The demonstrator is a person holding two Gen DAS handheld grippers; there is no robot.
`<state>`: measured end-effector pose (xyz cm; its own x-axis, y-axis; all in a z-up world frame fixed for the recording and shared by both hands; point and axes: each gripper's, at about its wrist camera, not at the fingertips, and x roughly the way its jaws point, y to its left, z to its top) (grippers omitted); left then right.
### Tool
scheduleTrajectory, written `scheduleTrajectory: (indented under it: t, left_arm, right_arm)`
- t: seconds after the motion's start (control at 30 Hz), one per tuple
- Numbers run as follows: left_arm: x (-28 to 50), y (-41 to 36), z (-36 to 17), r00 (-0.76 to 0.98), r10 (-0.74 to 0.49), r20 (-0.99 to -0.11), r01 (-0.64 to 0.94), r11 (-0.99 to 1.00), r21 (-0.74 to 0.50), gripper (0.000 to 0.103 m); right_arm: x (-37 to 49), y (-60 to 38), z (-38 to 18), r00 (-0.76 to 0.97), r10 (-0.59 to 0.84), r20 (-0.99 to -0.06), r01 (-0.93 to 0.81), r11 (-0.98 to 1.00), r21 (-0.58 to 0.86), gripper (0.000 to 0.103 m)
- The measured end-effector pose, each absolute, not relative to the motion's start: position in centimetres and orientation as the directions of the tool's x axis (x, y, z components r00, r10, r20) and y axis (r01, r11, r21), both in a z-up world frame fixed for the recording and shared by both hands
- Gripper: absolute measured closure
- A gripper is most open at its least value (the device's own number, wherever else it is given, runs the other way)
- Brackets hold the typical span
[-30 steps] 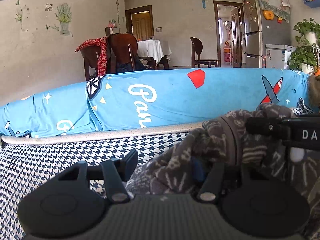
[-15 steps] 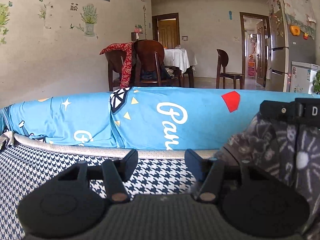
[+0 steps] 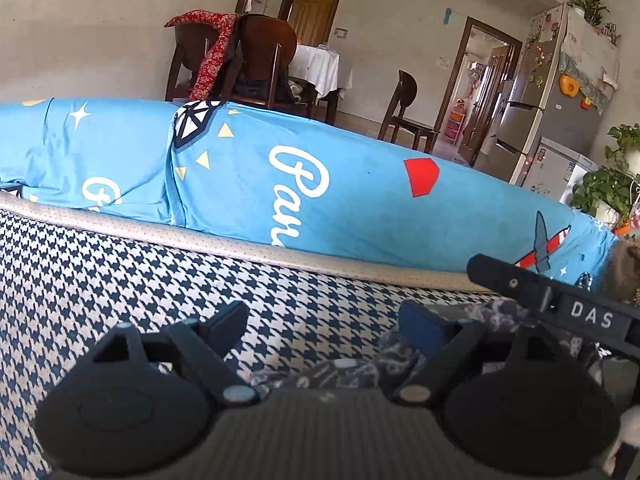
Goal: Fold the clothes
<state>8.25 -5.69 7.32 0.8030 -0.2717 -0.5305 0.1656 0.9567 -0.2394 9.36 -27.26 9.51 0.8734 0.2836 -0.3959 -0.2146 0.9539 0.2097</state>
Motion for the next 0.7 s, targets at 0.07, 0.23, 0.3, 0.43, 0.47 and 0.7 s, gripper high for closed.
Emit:
scheduleTrajectory:
  t: [0.07, 0.23, 0.3, 0.43, 0.47, 0.7]
  left_arm:
    - [7.8, -6.0, 7.5, 0.802, -0.289, -0.523, 0.191, 0.953, -0.235, 0.007]
    - [6.2, -7.7, 7.5, 0.792, -0.328, -0.515, 0.281, 0.945, -0.170, 0.003]
    - [5.4, -8.5, 7.5, 0.793, -0.337, -0.507, 0.321, 0.939, -0.122, 0.001]
    - [3.7, -9.9, 7.4, 0.789, -0.362, -0.496, 0.397, 0.917, -0.038, 0.000]
    - [3.5, -10.1, 7.3, 0.785, -0.367, -0.499, 0.409, 0.912, -0.029, 0.000]
    - [2.3, -11.4, 6.5, 0.762, -0.384, -0.522, 0.460, 0.888, 0.019, 0.000]
  right_arm:
    - [9.1, -27.5, 9.4, 0.871, 0.282, -0.403, -0.209, 0.954, 0.216, 0.033]
    - [8.6, -28.3, 9.1, 0.864, 0.262, -0.430, -0.177, 0.958, 0.227, 0.028]
    - [8.6, -28.7, 8.9, 0.854, 0.260, -0.451, -0.163, 0.956, 0.242, 0.028]
    - [8.5, -30.0, 8.8, 0.832, 0.283, -0.477, -0.153, 0.944, 0.293, 0.028]
    - [8.4, -30.3, 8.8, 0.827, 0.290, -0.482, -0.154, 0.941, 0.302, 0.028]
    - [7.0, -32.0, 8.5, 0.786, 0.316, -0.531, -0.171, 0.937, 0.305, 0.023]
